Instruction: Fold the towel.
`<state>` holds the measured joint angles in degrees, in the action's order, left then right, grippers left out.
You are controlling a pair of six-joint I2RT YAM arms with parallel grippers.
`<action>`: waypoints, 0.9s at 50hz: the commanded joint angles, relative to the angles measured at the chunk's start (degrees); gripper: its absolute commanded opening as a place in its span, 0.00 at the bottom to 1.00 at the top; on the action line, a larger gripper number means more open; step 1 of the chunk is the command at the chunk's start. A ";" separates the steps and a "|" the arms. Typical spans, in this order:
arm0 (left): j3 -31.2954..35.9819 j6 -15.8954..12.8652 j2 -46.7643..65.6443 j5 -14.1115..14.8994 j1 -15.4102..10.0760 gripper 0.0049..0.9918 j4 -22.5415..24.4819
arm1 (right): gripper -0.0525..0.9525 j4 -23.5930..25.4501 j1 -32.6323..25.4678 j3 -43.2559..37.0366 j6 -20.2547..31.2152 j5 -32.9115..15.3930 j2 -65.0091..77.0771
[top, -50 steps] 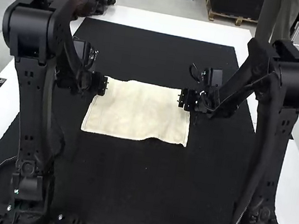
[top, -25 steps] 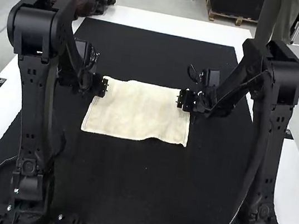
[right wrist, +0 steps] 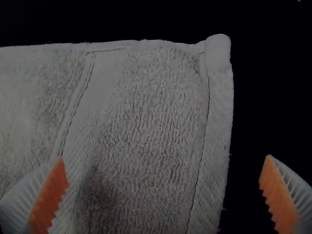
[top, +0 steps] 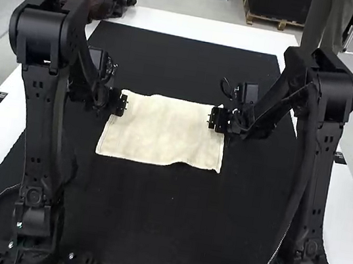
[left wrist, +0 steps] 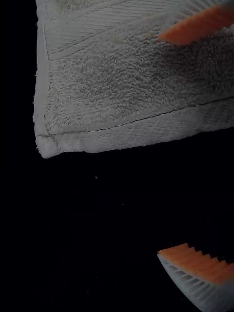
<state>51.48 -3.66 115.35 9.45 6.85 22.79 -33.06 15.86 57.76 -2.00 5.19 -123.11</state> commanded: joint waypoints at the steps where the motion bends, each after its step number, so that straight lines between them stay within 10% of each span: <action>1: 1.07 -0.65 0.67 0.30 0.00 0.97 0.42 | 0.96 -0.08 0.49 1.04 0.42 0.79 -1.08; 17: 0.90 -0.56 1.98 -1.10 0.09 0.92 0.33 | 0.93 0.28 0.49 0.78 0.42 1.58 -2.13; 30: 0.72 -1.88 3.65 -1.10 0.00 0.82 -0.46 | 0.46 0.28 0.49 0.25 0.07 5.27 -2.93; 32: 0.72 -2.40 3.92 -1.10 -0.08 0.72 -0.55 | 0.33 0.28 0.49 -0.10 0.07 5.53 -3.10; 35: 0.64 -2.49 4.97 -1.10 0.00 0.30 0.07 | 0.03 -0.69 0.31 -0.63 0.33 5.97 -3.28; 38: 0.37 -2.49 5.50 -1.10 0.09 0.01 1.12 | 0.03 -1.66 0.14 -1.16 -0.37 5.97 -3.45; 45: 0.02 -2.49 5.59 -0.84 0.44 0.02 1.74 | 0.03 -2.54 0.05 -1.86 -0.72 5.97 -3.45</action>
<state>51.59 -5.26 117.97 12.95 5.91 24.75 -35.75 15.51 57.36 -1.96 7.33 -124.81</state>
